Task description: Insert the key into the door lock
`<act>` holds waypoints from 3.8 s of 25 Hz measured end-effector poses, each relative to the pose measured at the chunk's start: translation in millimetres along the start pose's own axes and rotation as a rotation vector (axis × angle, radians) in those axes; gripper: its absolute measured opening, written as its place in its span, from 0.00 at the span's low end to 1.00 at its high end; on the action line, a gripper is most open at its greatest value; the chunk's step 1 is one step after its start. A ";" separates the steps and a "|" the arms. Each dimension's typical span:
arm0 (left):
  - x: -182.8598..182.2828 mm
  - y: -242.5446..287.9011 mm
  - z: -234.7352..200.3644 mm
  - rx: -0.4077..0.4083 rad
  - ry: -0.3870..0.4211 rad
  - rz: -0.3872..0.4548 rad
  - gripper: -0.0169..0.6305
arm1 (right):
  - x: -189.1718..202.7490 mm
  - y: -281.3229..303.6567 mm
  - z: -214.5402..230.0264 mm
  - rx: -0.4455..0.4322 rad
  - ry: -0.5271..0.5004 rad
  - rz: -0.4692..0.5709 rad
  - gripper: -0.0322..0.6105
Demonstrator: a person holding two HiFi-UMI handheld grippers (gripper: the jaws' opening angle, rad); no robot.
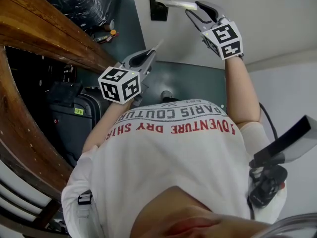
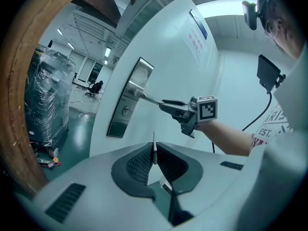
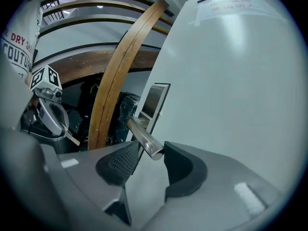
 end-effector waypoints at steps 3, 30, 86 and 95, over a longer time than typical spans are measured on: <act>1.3 2.2 0.3 -0.002 -0.003 0.002 0.06 | 0.5 -0.6 -0.2 -0.010 0.007 0.000 0.30; -22.8 98.0 -39.2 0.096 -0.807 0.297 0.06 | 5.9 1.7 -7.8 -0.010 0.035 0.023 0.29; -30.9 137.9 -50.5 0.067 -1.183 0.362 0.06 | 3.6 -0.1 -16.0 -0.013 0.017 0.028 0.28; -36.0 122.7 -48.3 0.115 -0.977 0.362 0.21 | 4.3 -10.8 -22.8 0.033 0.096 0.031 0.28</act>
Point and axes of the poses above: the fingertips, and each gripper's own axes: y forward along the fingers, z to its right, x out of its underside, the point moved 6 cm from there along -y, backward along the fingers, and after that the axes turned 11 degrees about -x, right-handed, at the moved point
